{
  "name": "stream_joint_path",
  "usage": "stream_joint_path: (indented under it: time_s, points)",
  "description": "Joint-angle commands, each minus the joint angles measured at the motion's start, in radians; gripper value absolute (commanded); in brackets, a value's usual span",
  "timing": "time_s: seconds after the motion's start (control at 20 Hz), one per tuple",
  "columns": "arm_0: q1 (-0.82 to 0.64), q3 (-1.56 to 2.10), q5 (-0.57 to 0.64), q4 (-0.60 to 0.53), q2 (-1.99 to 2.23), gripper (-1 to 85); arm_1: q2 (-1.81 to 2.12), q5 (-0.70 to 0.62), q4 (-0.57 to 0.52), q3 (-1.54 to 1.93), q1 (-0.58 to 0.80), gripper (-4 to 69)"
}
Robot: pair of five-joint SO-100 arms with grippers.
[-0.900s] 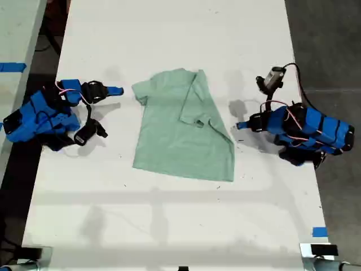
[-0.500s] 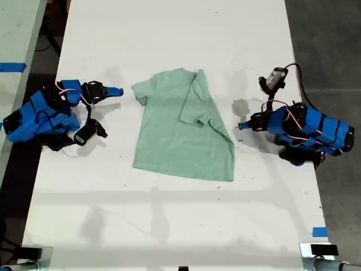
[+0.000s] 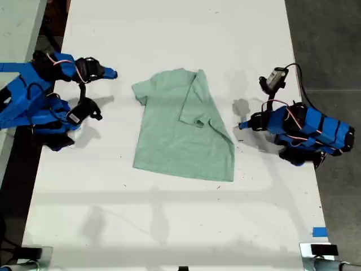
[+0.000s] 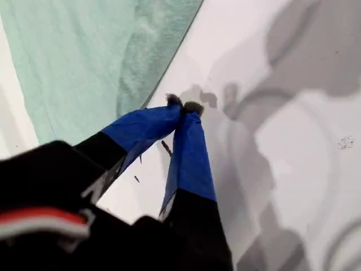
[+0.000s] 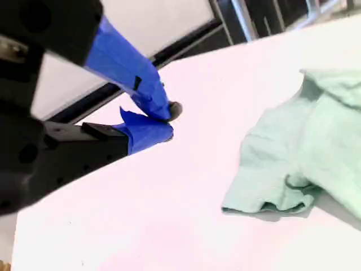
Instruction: Fold t shirt
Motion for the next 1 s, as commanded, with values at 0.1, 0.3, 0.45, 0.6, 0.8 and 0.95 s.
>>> stream_joint_path:
  time_s: [0.1,0.3,0.45,0.6,0.8,0.95]
  points:
    - [-0.094,-0.485,0.202,0.043,-0.62,23.9,0.014,0.011,-0.002,0.055,0.005,0.8]
    - [-0.143,-0.581,0.256,-0.009,-0.905,23.1,0.014,0.009,-0.002,0.055,0.005,0.8]
    - [-0.16,-0.637,0.276,-0.046,-1.075,21.6,0.014,0.008,-0.002,0.054,0.003,0.8]
    - [-0.147,-0.647,0.264,-0.063,-1.173,10.4,0.014,0.006,-0.002,0.054,0.002,0.8]
    - [-0.124,-0.647,0.244,-0.023,-1.25,-0.2,0.014,0.006,0.0,0.054,0.002,0.8]
    - [-0.135,-0.586,0.184,0.046,-1.193,-0.3,0.014,0.006,0.0,0.054,0.002,0.8]
